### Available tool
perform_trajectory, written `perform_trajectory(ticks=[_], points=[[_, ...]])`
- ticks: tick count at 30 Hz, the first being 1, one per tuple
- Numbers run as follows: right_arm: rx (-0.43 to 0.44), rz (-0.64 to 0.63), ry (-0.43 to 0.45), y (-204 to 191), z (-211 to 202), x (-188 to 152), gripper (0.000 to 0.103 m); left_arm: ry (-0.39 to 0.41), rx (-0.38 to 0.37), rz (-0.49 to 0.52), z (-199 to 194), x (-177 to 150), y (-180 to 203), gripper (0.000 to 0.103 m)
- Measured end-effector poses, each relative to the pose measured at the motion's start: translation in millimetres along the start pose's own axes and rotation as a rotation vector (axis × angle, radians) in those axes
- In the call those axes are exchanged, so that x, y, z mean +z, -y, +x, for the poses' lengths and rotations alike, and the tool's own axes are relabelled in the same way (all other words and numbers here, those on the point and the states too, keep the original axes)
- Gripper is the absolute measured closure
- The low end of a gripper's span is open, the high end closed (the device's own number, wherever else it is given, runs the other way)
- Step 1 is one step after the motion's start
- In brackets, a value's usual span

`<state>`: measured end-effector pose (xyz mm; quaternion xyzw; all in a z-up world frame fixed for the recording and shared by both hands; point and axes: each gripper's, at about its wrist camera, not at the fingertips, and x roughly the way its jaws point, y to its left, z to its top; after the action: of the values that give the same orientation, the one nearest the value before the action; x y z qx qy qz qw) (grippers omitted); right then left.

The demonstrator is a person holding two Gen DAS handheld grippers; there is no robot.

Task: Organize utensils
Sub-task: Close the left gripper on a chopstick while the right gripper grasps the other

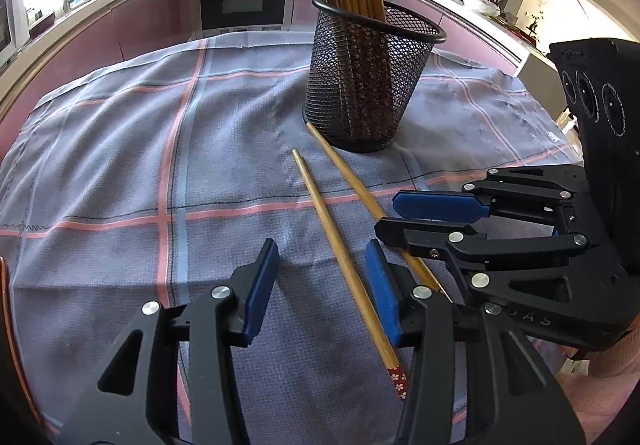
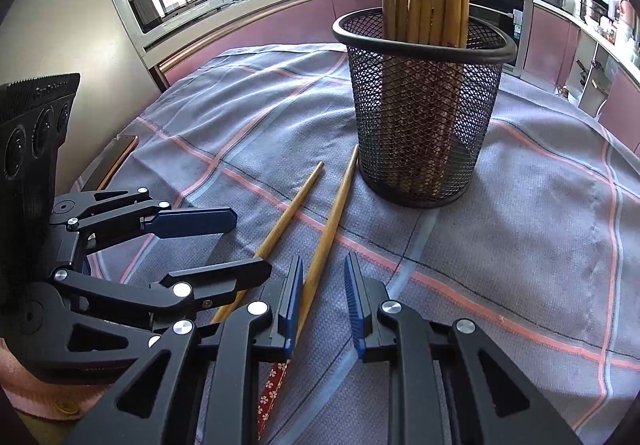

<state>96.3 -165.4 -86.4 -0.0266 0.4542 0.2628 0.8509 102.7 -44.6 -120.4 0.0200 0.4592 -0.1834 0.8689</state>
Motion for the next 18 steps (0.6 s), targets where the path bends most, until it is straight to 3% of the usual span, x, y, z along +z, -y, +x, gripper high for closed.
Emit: perform_trajectory(ticks=[18], points=[[0.004,0.009,0.005,2.6,1.2,0.1,0.089,0.004,0.055,0.008,4.9,2.6,5.7,0.074]])
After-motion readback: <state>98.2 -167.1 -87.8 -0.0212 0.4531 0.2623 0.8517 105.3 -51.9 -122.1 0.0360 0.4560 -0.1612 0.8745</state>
